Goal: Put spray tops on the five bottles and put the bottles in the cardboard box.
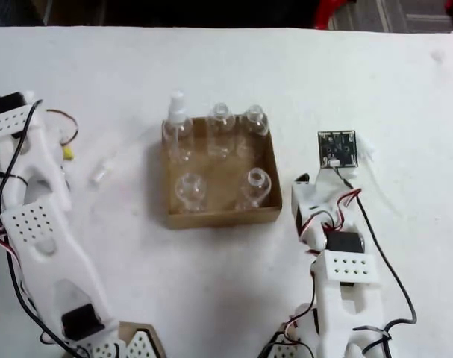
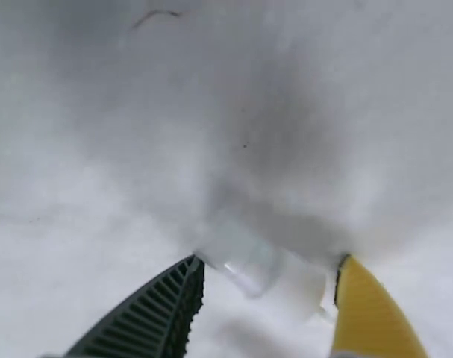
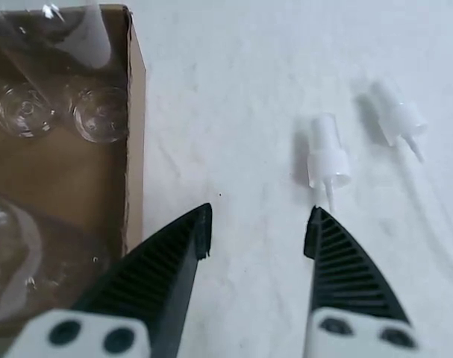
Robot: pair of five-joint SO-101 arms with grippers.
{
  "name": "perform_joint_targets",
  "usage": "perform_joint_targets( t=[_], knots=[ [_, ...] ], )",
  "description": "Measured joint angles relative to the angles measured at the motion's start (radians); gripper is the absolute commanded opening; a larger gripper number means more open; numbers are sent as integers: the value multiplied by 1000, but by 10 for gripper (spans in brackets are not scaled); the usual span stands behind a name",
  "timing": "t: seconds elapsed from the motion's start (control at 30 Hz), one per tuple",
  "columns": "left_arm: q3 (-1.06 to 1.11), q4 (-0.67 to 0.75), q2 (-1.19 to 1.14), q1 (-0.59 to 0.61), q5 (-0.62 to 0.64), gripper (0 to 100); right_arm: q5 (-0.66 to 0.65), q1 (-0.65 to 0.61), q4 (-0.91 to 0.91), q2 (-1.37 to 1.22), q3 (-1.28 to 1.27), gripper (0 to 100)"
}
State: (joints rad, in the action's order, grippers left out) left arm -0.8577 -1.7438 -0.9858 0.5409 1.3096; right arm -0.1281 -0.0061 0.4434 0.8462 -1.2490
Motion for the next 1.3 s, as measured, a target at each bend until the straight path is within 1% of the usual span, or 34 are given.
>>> perform_joint_targets(
  t=[0.13,0.17,0.27,0.33,0.63,0.73,0.8,0.9,1.0,1.17,1.3],
  knots=[
    [-71,-11,-34,9,-6,57,0,0,0,0,0,183],
    [-84,-11,-43,15,-25,23,0,0,0,0,0,183],
    [-110,-12,-58,29,-83,34,0,0,0,0,0,183],
    [-118,-15,-61,31,-110,20,0,0,0,0,0,183],
    [-118,-21,-52,32,-126,23,-2,0,0,0,0,183],
    [-118,-21,-3,38,-130,23,-2,0,0,0,0,183],
    [-118,-23,58,41,-160,23,-2,0,0,0,0,183],
    [-118,-26,153,41,-262,23,-2,0,0,0,0,183],
    [-118,-28,222,41,-423,23,-2,0,0,0,0,183],
    [-118,-29,288,41,-786,26,-2,0,0,0,0,183],
    [-118,-29,327,31,-1125,26,-2,0,0,0,0,183]
  ],
)
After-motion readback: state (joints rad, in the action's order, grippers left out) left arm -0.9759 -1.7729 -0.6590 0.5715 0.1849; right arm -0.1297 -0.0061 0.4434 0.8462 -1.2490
